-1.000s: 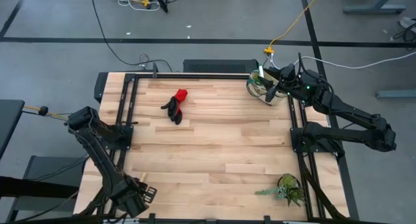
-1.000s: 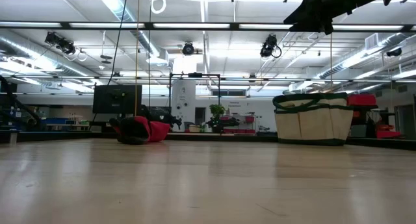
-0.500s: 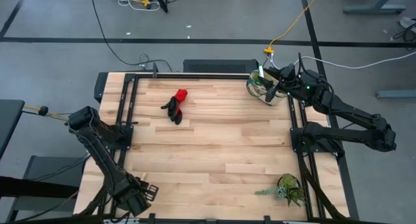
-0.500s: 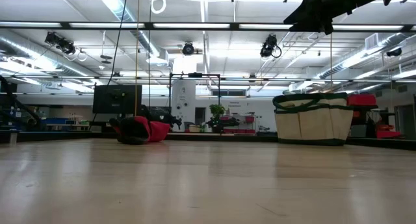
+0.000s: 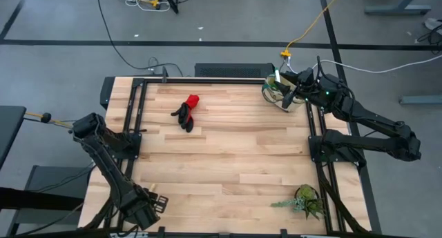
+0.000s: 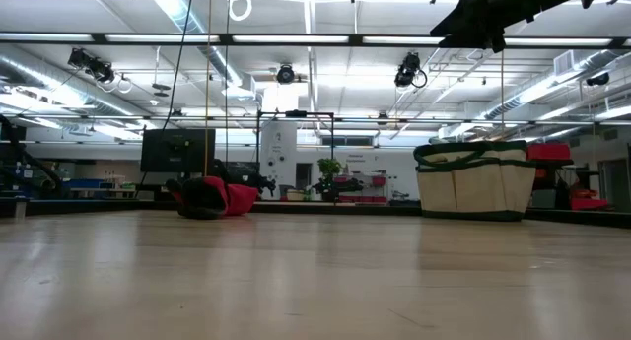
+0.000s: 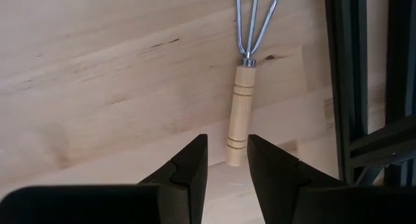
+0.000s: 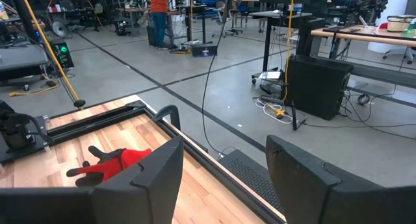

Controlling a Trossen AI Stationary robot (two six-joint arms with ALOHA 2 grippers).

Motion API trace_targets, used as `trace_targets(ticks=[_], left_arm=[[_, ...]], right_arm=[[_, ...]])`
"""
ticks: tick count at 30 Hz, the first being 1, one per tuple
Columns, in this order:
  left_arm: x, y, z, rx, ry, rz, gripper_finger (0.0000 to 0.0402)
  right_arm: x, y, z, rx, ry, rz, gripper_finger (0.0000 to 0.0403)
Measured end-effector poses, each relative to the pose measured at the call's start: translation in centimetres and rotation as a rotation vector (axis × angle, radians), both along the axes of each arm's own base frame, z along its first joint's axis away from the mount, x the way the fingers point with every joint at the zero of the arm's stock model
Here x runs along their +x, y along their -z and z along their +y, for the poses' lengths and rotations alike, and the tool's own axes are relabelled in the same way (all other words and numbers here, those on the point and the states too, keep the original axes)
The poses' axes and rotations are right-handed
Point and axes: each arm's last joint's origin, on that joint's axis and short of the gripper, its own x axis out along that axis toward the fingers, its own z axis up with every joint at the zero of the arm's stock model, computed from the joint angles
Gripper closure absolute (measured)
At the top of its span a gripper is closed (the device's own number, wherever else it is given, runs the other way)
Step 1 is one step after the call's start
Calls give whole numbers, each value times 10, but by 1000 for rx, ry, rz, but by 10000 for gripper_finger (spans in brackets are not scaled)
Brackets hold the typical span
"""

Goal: Pick & Place Garden tools in Gardening bag
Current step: Put the brown hand rake into the gardening bag

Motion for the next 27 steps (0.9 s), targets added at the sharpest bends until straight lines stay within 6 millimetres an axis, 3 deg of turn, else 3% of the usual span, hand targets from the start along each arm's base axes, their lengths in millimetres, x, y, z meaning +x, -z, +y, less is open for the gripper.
trace_targets(ticks=[13, 19, 27], left_arm=[[0, 0, 0, 0, 22, 0, 193], [1, 1, 1, -2, 74, 0, 184], [-8, 22, 20, -35, 59, -34, 184]], right_arm=[[0, 0, 0, 0, 0, 0, 181], [0, 0, 0, 0, 0, 0, 181], [0, 0, 0, 0, 0, 0, 181]])
